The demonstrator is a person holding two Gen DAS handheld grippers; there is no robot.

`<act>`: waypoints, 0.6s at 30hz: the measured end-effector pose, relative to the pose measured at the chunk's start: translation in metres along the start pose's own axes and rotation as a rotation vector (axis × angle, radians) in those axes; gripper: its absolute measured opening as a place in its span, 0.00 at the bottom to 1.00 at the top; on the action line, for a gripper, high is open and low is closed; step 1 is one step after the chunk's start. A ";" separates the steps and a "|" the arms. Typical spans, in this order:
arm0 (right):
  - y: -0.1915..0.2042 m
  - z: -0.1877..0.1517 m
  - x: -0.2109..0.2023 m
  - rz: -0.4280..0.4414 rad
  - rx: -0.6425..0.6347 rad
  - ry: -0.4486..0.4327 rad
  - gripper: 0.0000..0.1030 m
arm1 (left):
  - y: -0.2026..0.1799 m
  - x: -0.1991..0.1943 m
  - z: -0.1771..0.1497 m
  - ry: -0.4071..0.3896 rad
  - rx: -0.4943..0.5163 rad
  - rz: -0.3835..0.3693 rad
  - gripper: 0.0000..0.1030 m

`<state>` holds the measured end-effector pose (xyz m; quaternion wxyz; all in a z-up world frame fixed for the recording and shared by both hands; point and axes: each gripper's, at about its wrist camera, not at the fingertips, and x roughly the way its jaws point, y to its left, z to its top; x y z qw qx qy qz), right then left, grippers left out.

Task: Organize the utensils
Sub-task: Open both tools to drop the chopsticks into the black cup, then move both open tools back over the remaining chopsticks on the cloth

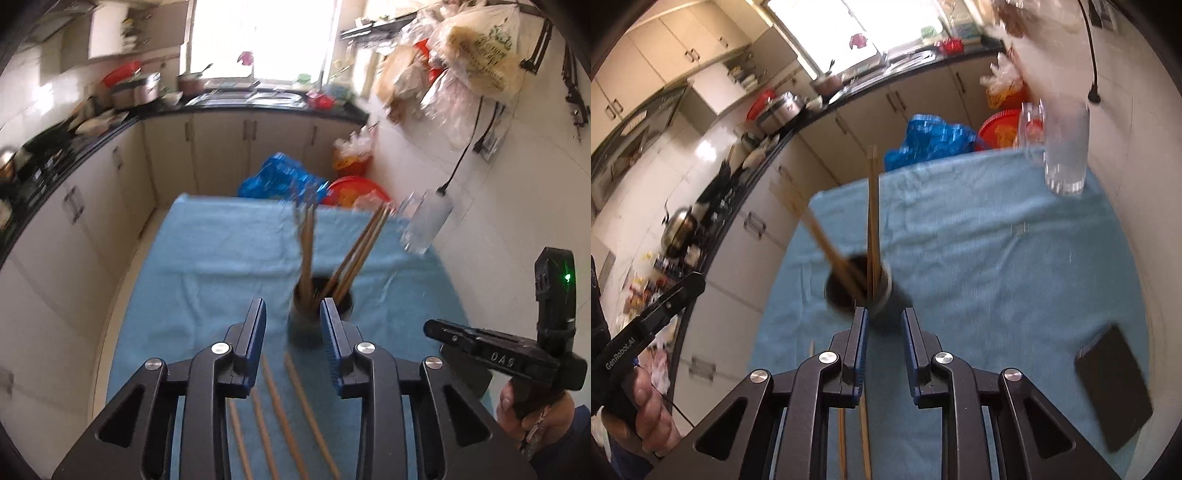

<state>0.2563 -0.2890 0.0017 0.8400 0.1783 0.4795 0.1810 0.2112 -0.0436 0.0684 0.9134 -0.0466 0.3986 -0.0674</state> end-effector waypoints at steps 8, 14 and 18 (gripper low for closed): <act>-0.009 -0.088 0.029 0.031 -0.004 0.202 0.19 | 0.023 -0.001 -0.120 0.220 -0.130 0.097 0.28; 0.001 -0.106 0.028 -0.012 0.002 0.229 0.19 | 0.036 -0.013 -0.141 0.231 -0.134 0.075 0.28; 0.015 -0.111 0.020 -0.041 0.031 0.187 0.26 | 0.044 -0.019 -0.143 0.216 -0.110 0.053 0.28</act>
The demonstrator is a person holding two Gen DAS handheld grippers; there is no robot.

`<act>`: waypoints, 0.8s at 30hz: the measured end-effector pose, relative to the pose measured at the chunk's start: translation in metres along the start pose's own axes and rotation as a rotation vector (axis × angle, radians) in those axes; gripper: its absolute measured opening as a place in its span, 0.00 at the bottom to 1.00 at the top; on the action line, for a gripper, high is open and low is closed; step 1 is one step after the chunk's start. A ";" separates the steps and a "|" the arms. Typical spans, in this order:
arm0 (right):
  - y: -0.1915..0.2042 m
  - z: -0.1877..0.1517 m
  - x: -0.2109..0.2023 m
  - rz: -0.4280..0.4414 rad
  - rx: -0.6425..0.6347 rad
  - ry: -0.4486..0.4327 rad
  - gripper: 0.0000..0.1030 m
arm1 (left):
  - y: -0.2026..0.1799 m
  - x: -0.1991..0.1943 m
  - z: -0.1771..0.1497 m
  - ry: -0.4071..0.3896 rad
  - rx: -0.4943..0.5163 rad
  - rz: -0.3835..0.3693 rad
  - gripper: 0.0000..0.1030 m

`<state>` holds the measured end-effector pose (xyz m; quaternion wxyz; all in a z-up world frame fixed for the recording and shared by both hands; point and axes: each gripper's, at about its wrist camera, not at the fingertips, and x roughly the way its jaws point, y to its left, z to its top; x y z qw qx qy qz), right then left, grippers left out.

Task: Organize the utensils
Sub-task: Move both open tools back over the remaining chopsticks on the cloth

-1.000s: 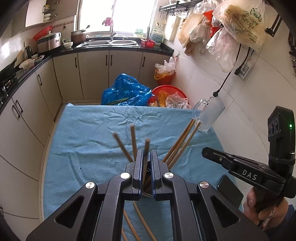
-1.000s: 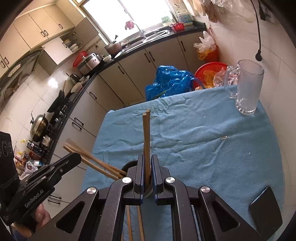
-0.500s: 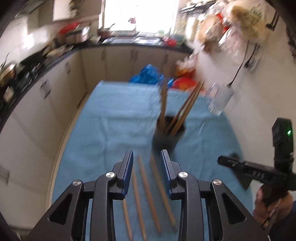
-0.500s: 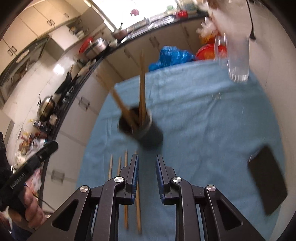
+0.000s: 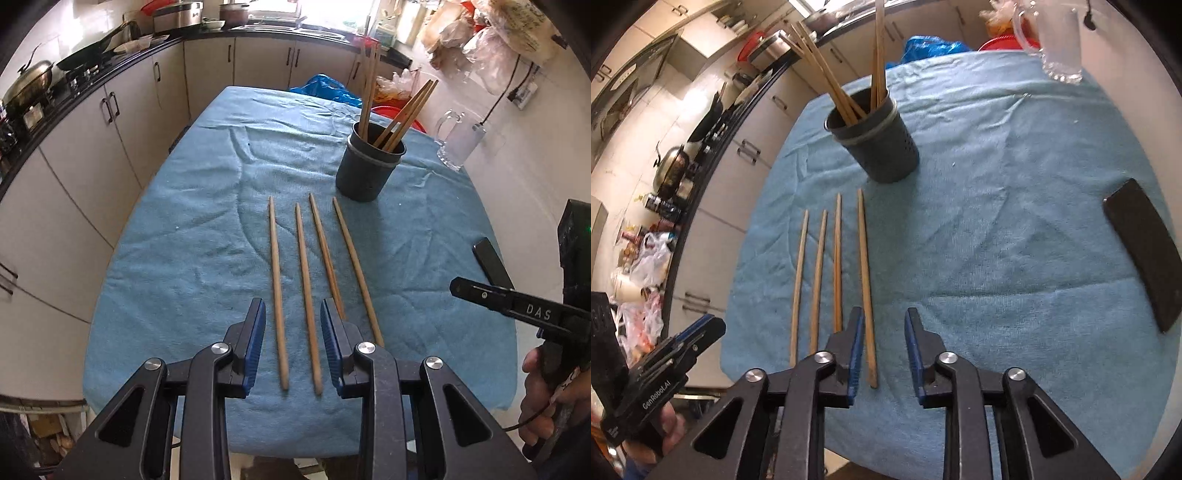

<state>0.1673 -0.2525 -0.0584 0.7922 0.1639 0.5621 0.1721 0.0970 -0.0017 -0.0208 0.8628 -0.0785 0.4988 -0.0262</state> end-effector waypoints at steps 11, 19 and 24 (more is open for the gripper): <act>0.058 -0.031 0.018 -0.038 -0.010 0.011 0.26 | 0.068 -0.010 -0.016 -0.017 -0.031 -0.036 0.35; 0.071 -0.041 0.016 -0.078 0.010 -0.007 0.26 | 0.095 -0.008 -0.017 -0.020 -0.046 -0.071 0.35; 0.068 -0.031 0.018 -0.116 0.000 -0.004 0.26 | 0.098 0.000 -0.020 -0.003 -0.052 -0.090 0.35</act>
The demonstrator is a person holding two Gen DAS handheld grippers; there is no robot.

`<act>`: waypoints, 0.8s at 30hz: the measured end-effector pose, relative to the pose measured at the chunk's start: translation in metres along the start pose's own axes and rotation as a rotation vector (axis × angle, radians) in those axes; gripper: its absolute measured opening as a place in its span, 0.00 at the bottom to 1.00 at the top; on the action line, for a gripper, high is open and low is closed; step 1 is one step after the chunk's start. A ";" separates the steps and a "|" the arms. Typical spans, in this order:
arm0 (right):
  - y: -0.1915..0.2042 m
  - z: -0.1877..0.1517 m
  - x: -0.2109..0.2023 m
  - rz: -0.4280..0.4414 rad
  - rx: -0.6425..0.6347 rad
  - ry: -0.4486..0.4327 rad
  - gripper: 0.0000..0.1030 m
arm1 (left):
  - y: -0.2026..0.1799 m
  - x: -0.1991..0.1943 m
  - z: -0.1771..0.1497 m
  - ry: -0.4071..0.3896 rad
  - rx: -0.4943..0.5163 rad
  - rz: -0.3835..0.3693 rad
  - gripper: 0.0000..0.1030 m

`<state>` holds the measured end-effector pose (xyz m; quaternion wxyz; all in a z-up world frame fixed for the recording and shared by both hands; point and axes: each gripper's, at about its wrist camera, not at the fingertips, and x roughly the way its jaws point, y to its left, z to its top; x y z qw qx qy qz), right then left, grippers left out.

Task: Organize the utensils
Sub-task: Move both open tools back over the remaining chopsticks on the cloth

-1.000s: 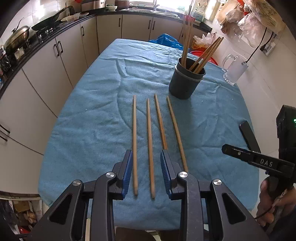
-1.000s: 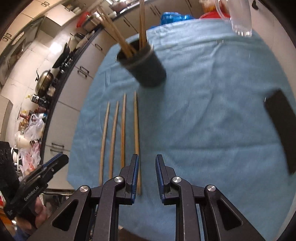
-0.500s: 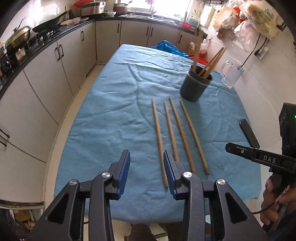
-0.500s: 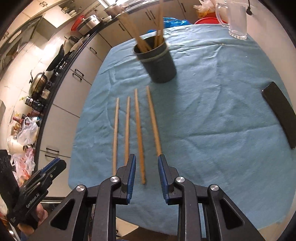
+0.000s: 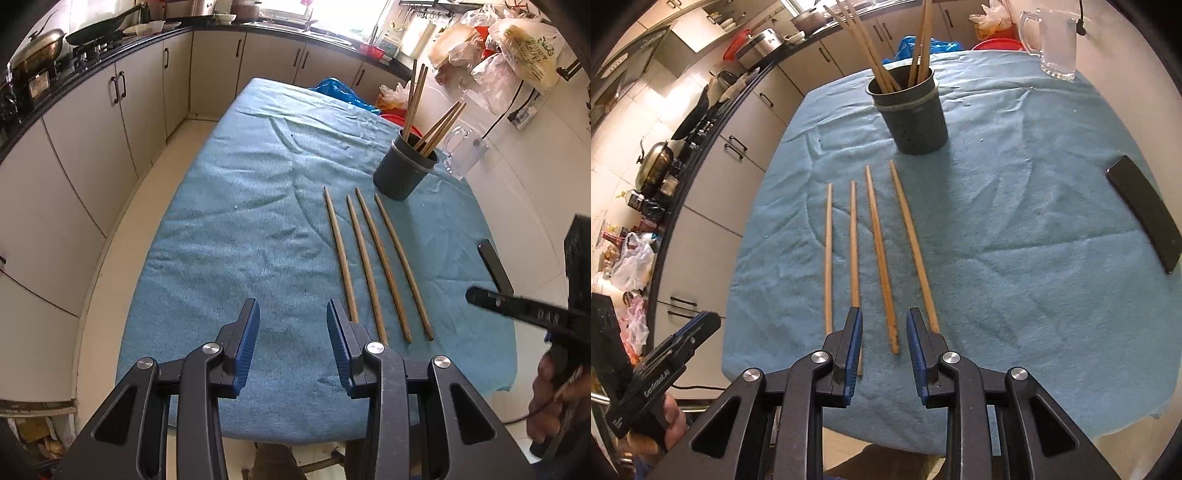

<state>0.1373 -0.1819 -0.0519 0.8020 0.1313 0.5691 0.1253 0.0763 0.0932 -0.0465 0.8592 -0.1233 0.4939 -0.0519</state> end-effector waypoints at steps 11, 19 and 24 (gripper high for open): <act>-0.004 0.082 0.061 -0.016 -0.084 0.046 0.26 | 0.008 0.019 0.003 0.029 -0.083 0.034 0.35; -0.005 0.118 0.115 -0.031 -0.090 0.100 0.26 | 0.016 0.023 -0.005 0.045 -0.118 0.077 0.35; 0.003 0.126 0.132 -0.052 -0.128 0.112 0.25 | 0.021 0.029 -0.009 0.060 -0.135 0.088 0.35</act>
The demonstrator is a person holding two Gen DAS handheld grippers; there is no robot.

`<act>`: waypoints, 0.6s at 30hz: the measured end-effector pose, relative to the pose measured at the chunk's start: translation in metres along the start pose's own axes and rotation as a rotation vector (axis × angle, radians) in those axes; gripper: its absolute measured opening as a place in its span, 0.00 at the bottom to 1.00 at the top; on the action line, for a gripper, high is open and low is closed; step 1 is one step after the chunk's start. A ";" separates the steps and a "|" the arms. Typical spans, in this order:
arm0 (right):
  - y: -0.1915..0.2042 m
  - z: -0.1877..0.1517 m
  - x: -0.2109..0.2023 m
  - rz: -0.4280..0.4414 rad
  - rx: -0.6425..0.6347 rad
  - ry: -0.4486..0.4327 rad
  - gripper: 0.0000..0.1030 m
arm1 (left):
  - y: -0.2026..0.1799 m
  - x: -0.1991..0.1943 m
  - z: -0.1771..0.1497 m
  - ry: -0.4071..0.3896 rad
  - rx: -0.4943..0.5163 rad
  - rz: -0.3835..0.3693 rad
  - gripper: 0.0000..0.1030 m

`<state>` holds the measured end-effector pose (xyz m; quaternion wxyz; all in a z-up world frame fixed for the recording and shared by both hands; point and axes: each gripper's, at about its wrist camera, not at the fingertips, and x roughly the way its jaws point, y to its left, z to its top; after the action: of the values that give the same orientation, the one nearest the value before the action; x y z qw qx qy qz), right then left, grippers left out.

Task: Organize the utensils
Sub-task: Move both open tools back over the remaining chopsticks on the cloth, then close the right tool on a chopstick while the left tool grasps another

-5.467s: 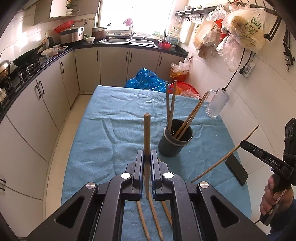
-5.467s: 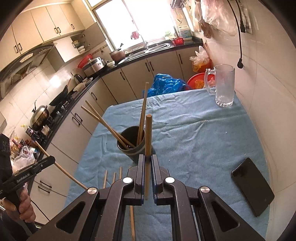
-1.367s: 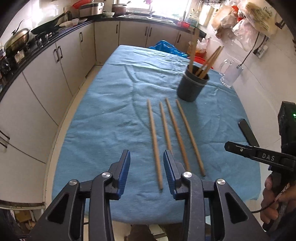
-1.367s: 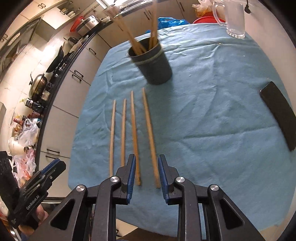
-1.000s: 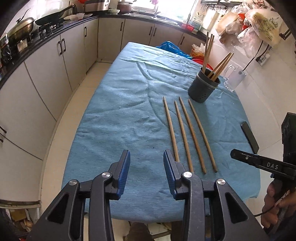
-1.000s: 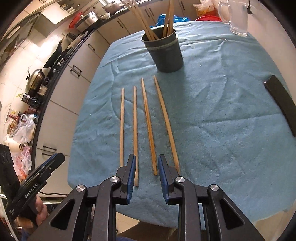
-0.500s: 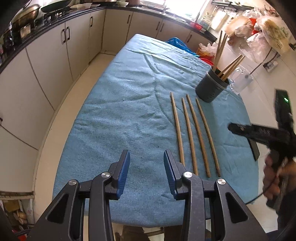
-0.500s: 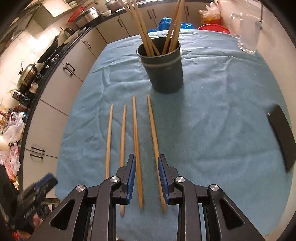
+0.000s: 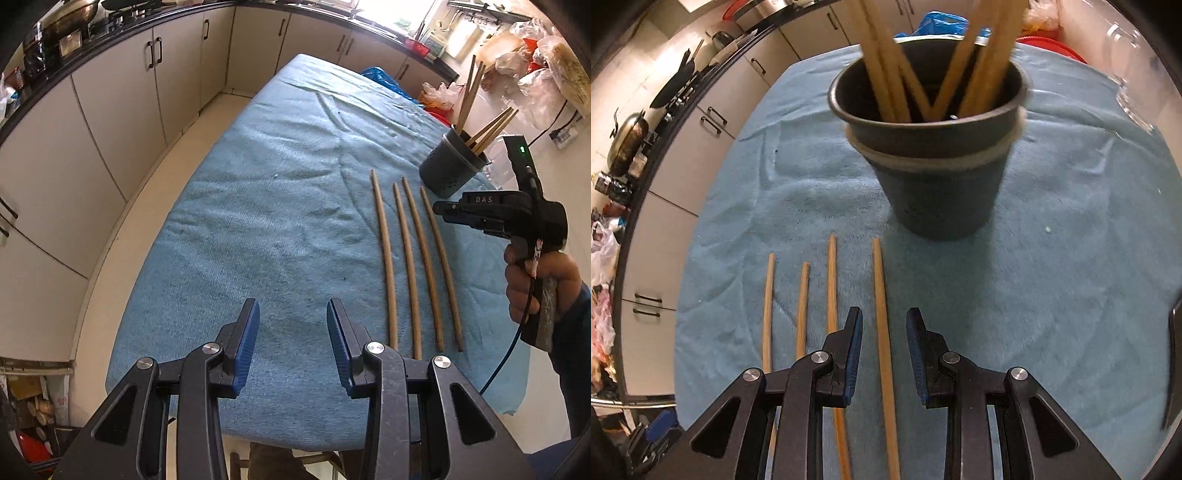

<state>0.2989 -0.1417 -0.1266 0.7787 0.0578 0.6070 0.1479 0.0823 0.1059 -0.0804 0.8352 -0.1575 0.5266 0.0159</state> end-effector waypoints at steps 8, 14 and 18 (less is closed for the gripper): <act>0.004 0.005 0.014 -0.022 -0.049 0.016 0.12 | -0.004 0.013 0.004 0.020 -0.005 -0.004 0.35; -0.005 -0.006 0.006 0.001 -0.062 0.031 0.06 | -0.027 0.030 0.020 0.053 0.043 -0.040 0.35; -0.013 -0.023 -0.020 0.046 -0.047 -0.005 0.06 | -0.045 0.050 0.039 0.093 0.069 -0.078 0.35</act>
<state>0.2742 -0.1622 -0.1178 0.7777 0.0540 0.6000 0.1797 0.1472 0.0673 -0.0985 0.8146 -0.1495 0.5588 -0.0421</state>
